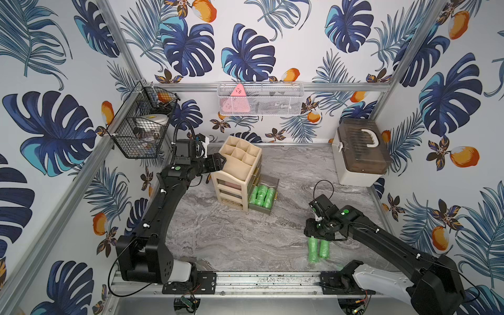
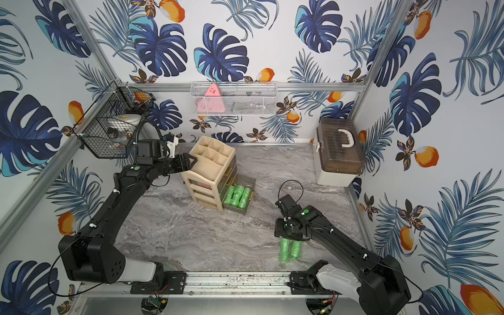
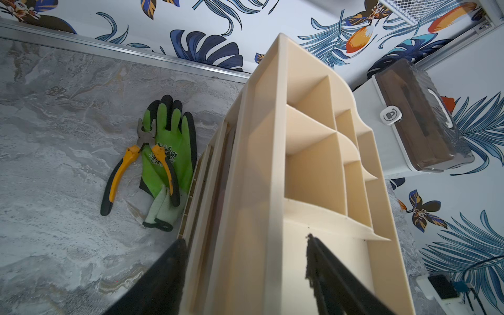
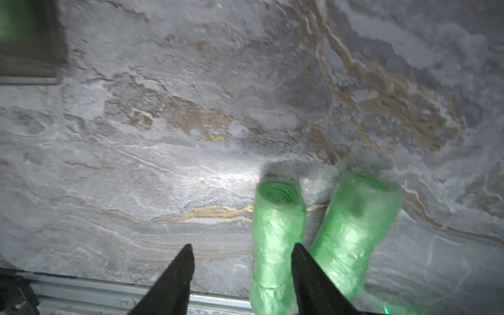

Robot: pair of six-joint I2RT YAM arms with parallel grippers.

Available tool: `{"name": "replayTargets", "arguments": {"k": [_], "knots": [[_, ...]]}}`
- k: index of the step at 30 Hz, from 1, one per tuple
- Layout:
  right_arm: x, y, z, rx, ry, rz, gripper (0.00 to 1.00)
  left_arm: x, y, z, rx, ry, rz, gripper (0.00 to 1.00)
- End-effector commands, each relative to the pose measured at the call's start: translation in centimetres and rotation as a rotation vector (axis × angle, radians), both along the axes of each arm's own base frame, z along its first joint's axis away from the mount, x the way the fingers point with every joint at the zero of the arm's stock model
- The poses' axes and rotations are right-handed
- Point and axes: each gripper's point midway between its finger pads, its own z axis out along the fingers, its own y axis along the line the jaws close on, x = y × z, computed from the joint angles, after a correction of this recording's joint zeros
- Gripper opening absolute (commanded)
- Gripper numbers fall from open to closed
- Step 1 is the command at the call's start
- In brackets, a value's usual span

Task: Sort the rolls of trash bags by color and place them into the drawer
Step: Pick up the roll of trash bags from the center of the board, then place the roll of trash bags in the drawer.

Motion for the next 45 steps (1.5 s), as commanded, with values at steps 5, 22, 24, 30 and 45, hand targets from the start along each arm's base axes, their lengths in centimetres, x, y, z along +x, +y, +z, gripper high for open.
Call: {"name": "replayTargets", "arguments": {"k": [5, 22, 24, 30, 45], "knots": [[-2.0, -1.5, -2.1, -0.024, 0.05, -0.091, 0.59, -0.5, 0.0, -1.3, 0.004, 0.047, -0.004, 0.73], [-0.6, 1.2, -4.7, 0.067, 0.065, -0.063, 0.33, -0.5, 0.0, -1.6, 0.009, 0.057, -0.004, 0.73], [-0.1, 1.9, -4.2, 0.102, 0.047, -0.063, 0.27, -0.5, 0.1, -1.6, 0.01, 0.058, -0.003, 0.73], [2.5, 4.6, -1.8, 0.212, -0.02, -0.052, 0.18, -0.5, 0.1, -1.5, 0.012, 0.057, -0.005, 0.73], [17.0, 14.8, 5.4, 0.494, -0.126, 0.008, 0.15, -0.4, -0.1, -1.8, 0.005, 0.064, -0.011, 0.73]]}}
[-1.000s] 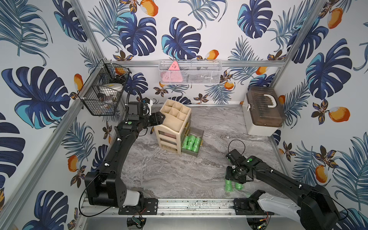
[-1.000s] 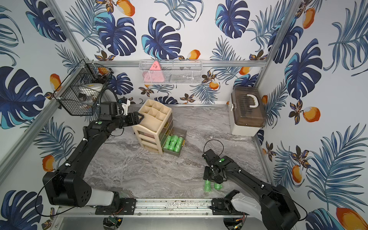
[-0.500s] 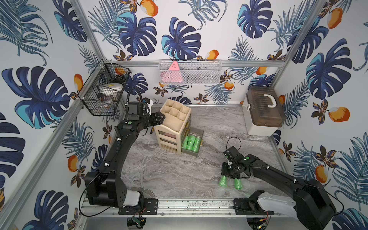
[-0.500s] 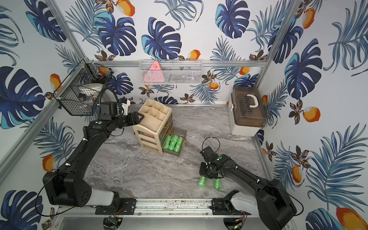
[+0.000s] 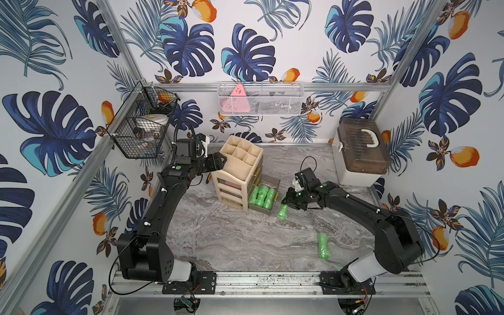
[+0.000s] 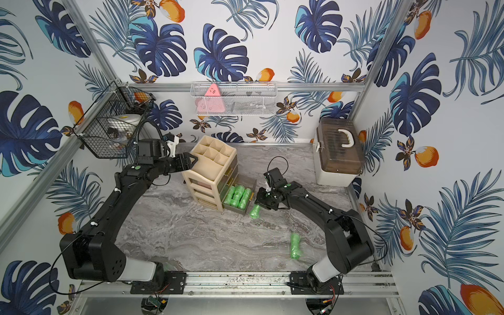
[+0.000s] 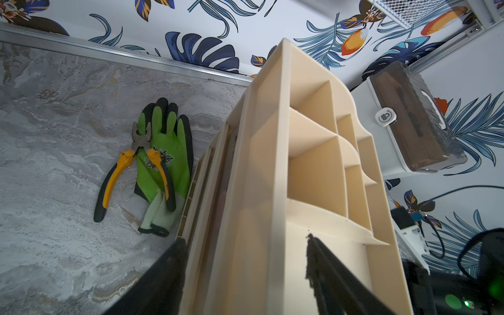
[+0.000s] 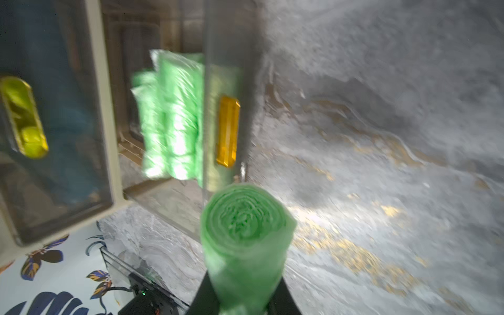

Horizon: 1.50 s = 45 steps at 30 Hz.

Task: Sort the rolls of trash bags by color and place them into the drawer
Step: Place the roll of trash bags in the drawer.

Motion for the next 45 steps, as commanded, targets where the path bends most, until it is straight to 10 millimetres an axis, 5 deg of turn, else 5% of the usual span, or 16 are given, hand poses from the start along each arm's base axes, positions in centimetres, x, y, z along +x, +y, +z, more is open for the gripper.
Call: {"name": "replayTargets", "arguments": {"k": [1, 13, 20, 21, 35, 45], "knots": [[3.0, 2.9, 1.8, 0.091, -0.047, 0.042, 0.15, -0.8, 0.2, -1.7, 0.021, 0.071, 0.0, 0.73], [7.8, 7.7, -0.4, 0.169, 0.005, 0.008, 0.16, -0.6, 0.2, -1.7, 0.023, 0.074, -0.001, 0.73], [8.1, 8.9, -1.4, 0.137, 0.02, 0.019, 0.17, -0.6, 0.2, -1.7, 0.024, 0.073, 0.001, 0.73], [8.1, 8.9, -2.8, 0.125, 0.043, 0.012, 0.17, -0.7, 0.2, -1.7, 0.024, 0.073, 0.001, 0.73], [8.3, 9.3, -7.9, 0.091, 0.123, -0.018, 0.25, -0.7, 0.2, -2.0, 0.023, 0.077, -0.001, 0.73], [8.7, 9.3, -4.7, 0.092, 0.088, -0.011, 0.53, -0.6, 0.2, -1.9, 0.024, 0.077, 0.0, 0.73]]}}
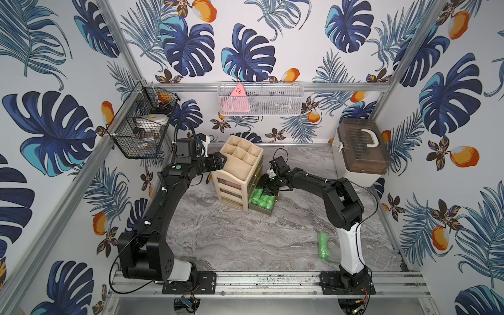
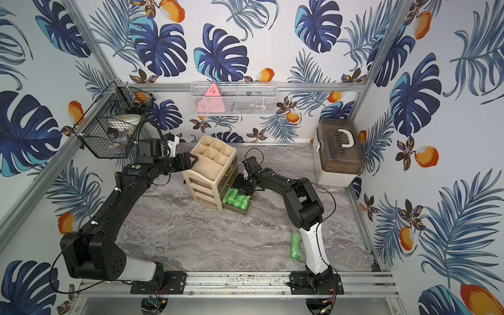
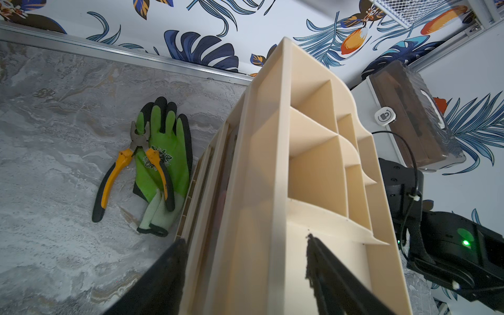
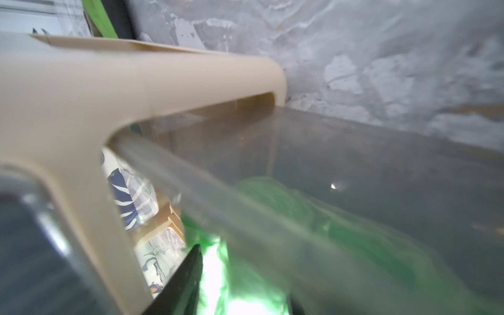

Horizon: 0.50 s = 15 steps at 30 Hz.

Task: Sort the rolls of trash bags by color and place them into the drawer
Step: Place the roll of trash bags in the drawer.

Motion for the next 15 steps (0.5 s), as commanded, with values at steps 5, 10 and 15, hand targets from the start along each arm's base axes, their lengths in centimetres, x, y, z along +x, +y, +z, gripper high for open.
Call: {"name": "replayTargets", "arguments": {"k": [5, 10, 15], "knots": [[0.2, -1.6, 2.5, -0.044, -0.029, -0.013, 0.54, -0.7, 0.4, -2.0, 0.03, 0.075, 0.006, 0.73], [0.0, -2.7, 3.5, -0.065, -0.045, -0.005, 0.53, -0.6, 0.3, -2.0, 0.028, 0.073, 0.006, 0.73], [-1.0, -3.9, 6.4, -0.078, -0.128, 0.029, 0.52, -0.6, 0.4, -2.2, 0.029, 0.077, 0.007, 0.73]]}}
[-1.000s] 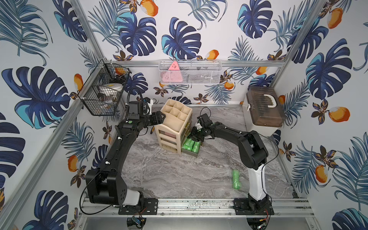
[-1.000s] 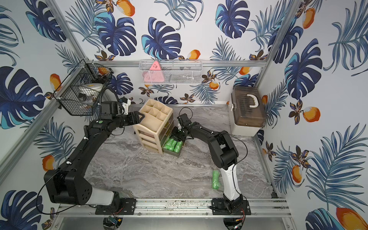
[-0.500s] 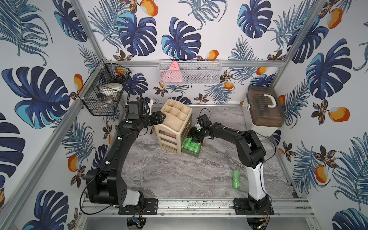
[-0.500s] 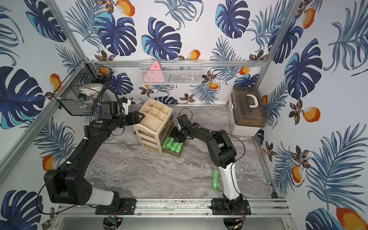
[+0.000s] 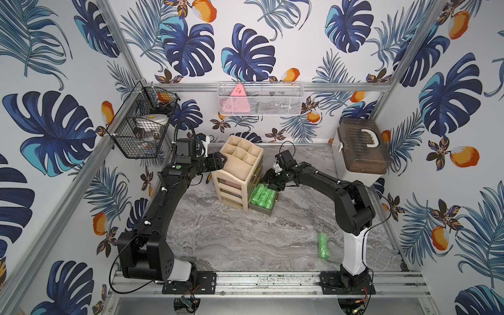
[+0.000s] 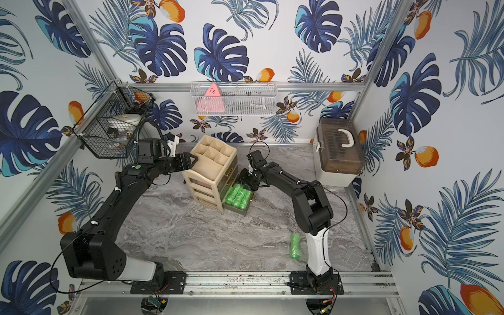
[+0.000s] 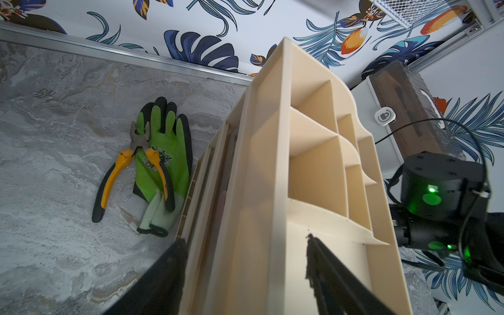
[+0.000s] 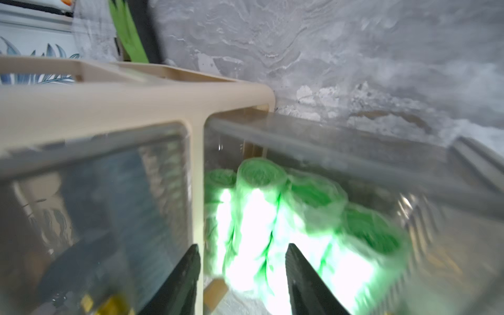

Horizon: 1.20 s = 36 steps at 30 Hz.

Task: Sort the rolls of trash bags by color and place them into the drawer
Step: Place the roll of trash bags in the drawer, then pick up the roll of trash bags from the center of the board.

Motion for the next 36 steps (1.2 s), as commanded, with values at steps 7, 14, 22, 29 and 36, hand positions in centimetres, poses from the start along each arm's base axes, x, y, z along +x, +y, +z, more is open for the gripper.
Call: {"name": "replayTargets", "arguments": {"k": [7, 14, 22, 29, 36], "knots": [[-4.6, -5.4, 4.1, -0.156, -0.179, 0.094, 0.56, -0.7, 0.3, -1.9, 0.025, 0.07, 0.008, 0.73], [-10.3, -11.3, 3.6, -0.322, -0.145, 0.089, 0.62, -0.9, 0.3, -1.6, 0.023, 0.063, 0.006, 0.73], [-16.8, -17.1, 0.6, -0.461, -0.041, 0.041, 0.73, -0.9, 0.3, -1.3, 0.024, 0.057, 0.006, 0.73], [-20.4, -20.7, -0.8, -0.549, 0.01, -0.047, 0.79, -0.9, 0.1, -1.3, 0.012, 0.055, 0.001, 0.73], [-22.8, -23.0, -3.1, -0.601, 0.105, -0.157, 0.8, -0.9, 0.2, -1.2, 0.015, 0.055, 0.002, 0.73]]}}
